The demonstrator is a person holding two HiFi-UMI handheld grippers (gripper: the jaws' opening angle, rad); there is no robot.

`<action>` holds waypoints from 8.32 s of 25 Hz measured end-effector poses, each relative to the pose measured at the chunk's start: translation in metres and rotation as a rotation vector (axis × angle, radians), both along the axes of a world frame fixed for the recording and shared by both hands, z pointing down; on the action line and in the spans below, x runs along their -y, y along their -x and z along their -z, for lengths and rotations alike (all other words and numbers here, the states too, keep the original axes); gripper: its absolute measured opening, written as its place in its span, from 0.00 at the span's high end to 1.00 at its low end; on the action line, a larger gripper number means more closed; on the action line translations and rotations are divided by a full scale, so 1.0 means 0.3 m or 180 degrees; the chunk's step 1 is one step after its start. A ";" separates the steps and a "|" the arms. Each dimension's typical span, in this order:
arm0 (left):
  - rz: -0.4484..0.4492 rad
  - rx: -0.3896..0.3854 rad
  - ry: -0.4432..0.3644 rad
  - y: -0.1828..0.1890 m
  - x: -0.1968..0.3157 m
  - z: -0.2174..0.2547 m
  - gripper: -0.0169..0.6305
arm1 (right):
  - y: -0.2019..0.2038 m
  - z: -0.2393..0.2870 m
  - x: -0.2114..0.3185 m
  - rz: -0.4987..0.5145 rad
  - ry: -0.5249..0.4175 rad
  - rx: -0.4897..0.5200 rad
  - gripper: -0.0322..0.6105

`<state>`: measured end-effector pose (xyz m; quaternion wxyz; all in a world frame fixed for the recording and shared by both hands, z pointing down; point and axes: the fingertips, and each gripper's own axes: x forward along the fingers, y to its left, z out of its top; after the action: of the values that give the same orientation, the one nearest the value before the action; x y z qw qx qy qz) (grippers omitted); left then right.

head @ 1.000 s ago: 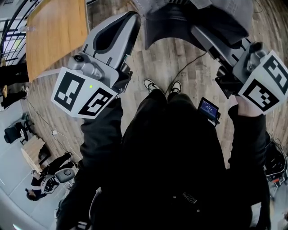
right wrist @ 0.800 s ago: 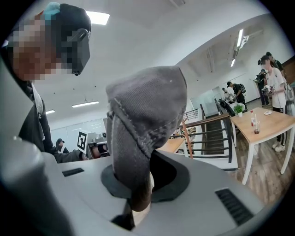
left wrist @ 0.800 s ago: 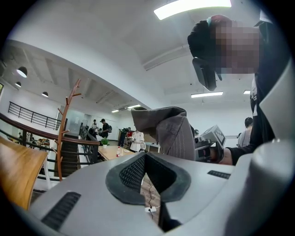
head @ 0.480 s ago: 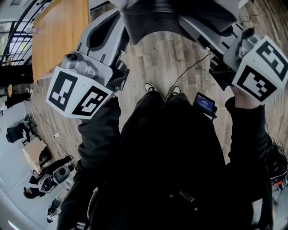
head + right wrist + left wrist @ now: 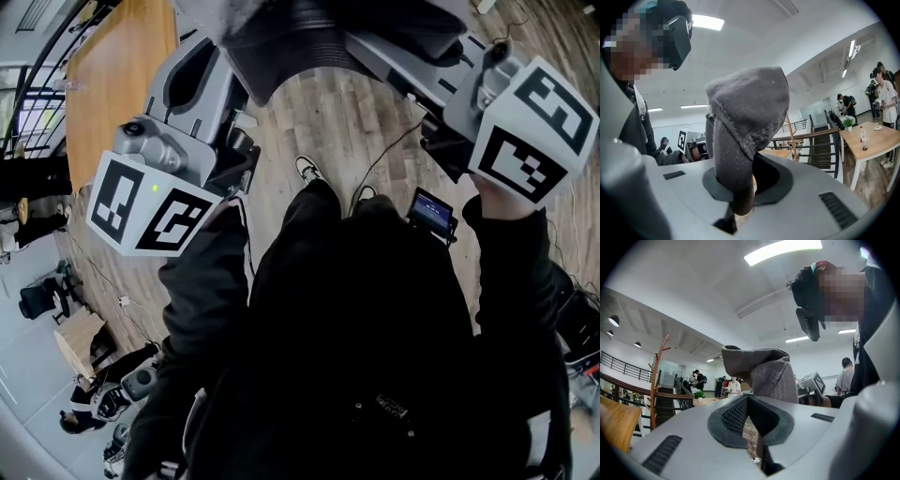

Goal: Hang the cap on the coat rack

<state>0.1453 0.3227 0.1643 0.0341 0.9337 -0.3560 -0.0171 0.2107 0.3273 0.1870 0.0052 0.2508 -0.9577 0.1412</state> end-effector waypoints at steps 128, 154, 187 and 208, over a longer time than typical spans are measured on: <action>0.0081 -0.0368 -0.0623 0.809 1.751 0.160 0.98 | 0.820 0.091 1.799 0.0610 -0.0324 0.0199 0.87; -0.0090 -0.0437 -0.0608 0.987 1.955 0.185 0.98 | 0.995 0.109 1.985 0.0453 -0.0176 0.0150 0.88; -0.0105 -0.0435 -0.0671 0.975 1.976 0.202 0.98 | 1.005 0.118 1.995 0.0555 -0.0116 0.0290 0.87; -0.0168 -0.0498 -0.0450 1.013 2.116 0.113 0.98 | 1.031 0.025 2.131 0.0427 0.0369 0.0361 0.87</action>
<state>-0.1585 -0.3122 0.1303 -0.0037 0.9386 -0.3255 -0.1141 -0.0986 -0.3120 0.1796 -0.0250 0.1770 -0.9613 0.2097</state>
